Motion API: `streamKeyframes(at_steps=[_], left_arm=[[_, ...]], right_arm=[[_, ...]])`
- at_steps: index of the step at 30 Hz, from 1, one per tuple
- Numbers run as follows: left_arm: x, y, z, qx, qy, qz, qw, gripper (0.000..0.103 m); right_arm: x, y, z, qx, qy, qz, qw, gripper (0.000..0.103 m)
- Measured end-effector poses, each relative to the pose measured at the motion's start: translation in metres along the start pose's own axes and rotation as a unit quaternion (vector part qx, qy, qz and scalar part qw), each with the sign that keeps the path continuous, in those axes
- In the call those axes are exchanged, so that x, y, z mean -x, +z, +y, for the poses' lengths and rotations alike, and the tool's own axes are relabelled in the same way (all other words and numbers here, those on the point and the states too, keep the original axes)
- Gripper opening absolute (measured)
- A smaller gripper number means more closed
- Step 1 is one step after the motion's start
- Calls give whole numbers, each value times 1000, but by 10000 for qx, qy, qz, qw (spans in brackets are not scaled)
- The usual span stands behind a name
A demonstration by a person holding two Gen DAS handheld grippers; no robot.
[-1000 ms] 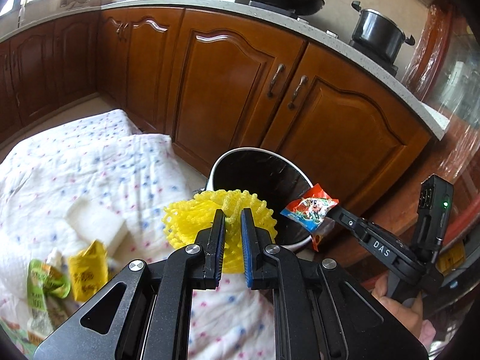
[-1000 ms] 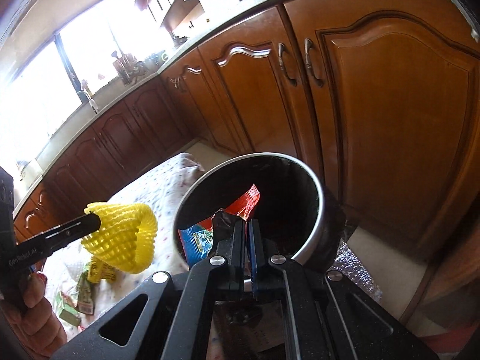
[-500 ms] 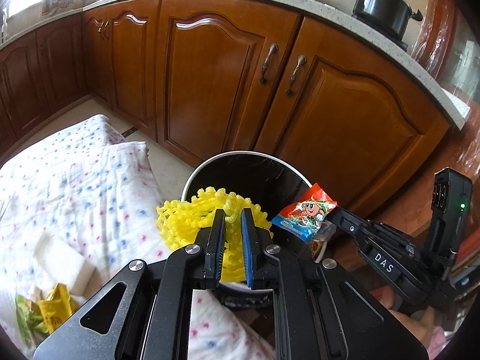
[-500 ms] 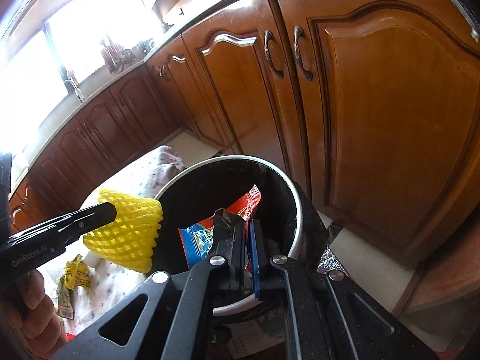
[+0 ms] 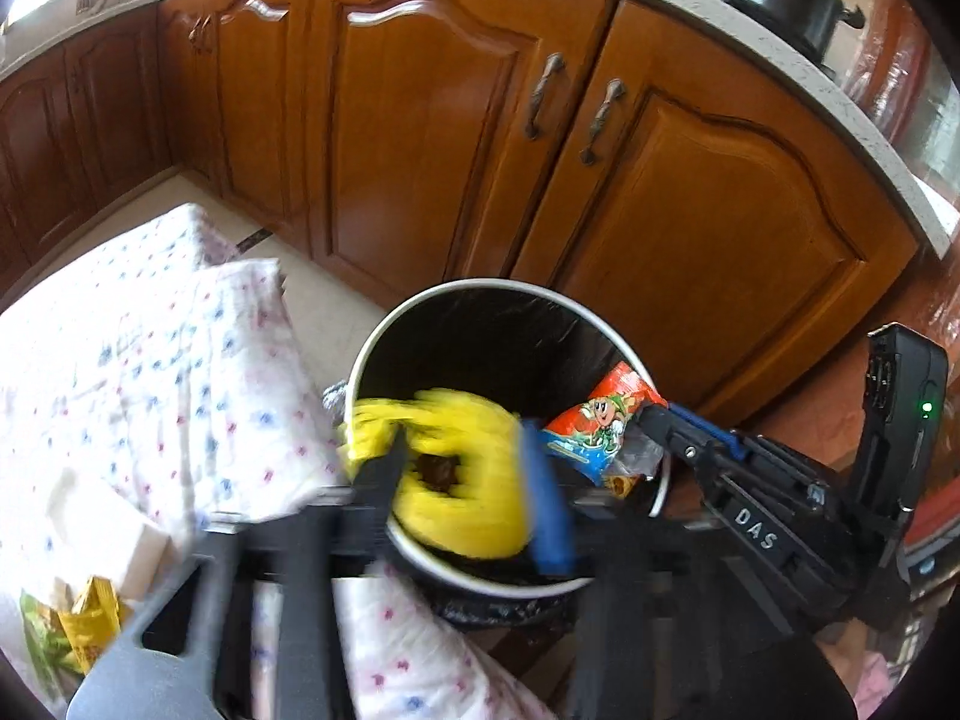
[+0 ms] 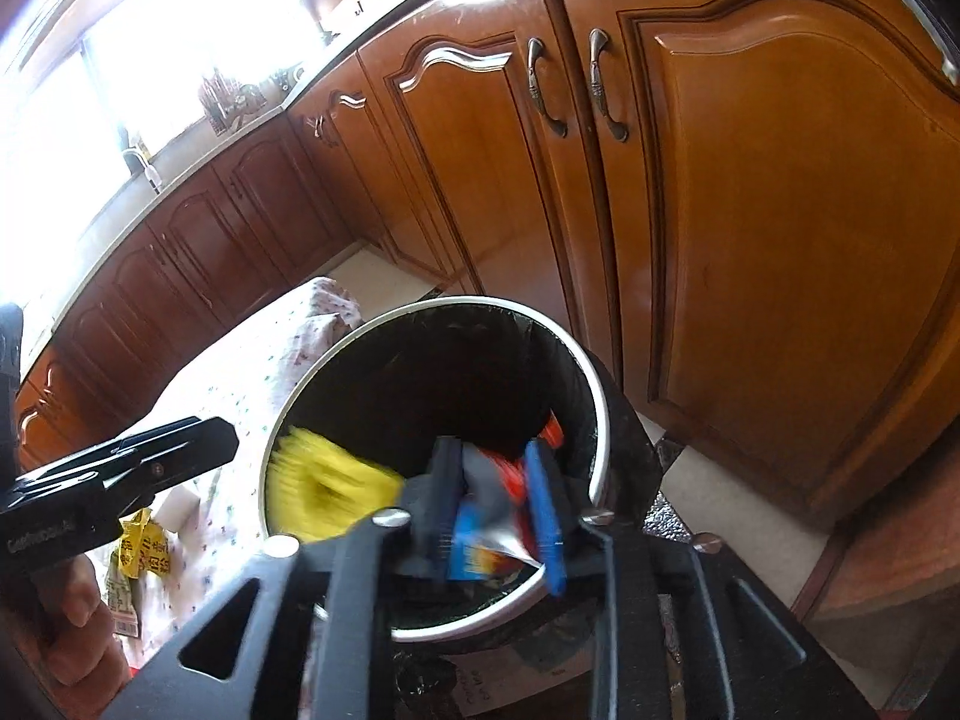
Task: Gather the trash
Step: 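Move both open tools back toward the remaining trash on the table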
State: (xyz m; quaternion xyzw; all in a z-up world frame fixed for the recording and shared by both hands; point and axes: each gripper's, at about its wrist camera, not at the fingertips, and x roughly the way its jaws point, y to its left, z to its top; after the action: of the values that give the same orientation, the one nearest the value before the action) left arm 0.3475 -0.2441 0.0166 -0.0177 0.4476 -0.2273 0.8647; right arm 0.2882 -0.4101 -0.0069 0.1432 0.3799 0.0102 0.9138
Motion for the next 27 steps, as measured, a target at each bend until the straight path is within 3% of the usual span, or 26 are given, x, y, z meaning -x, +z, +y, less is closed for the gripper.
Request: streamKeyframes(at_steps=[6,8,10,12,18,27], left_arm=[[9,-11,17,266,-25,43,9996,56],[19,-17,20,282,1,-25,9996,56],[30,-25,24,308,17,-70,9995,56],[41,-33,29,311,81,-89,9994,58],[72,-65,53,520,266,-202,9981,64],[116,-111,100,937,566,-352,9934,64]], right_arm=[[22,-8,0,-68,101,-166,9998,40],[30,-12,1,-110,152,-238,9995,49],[40,-20,4,-189,280,-351,9988,71],[49,-30,9,-238,411,-478,9977,78],[60,-58,32,-279,769,-498,9954,82],[55,-88,73,-238,1175,-316,9923,82]])
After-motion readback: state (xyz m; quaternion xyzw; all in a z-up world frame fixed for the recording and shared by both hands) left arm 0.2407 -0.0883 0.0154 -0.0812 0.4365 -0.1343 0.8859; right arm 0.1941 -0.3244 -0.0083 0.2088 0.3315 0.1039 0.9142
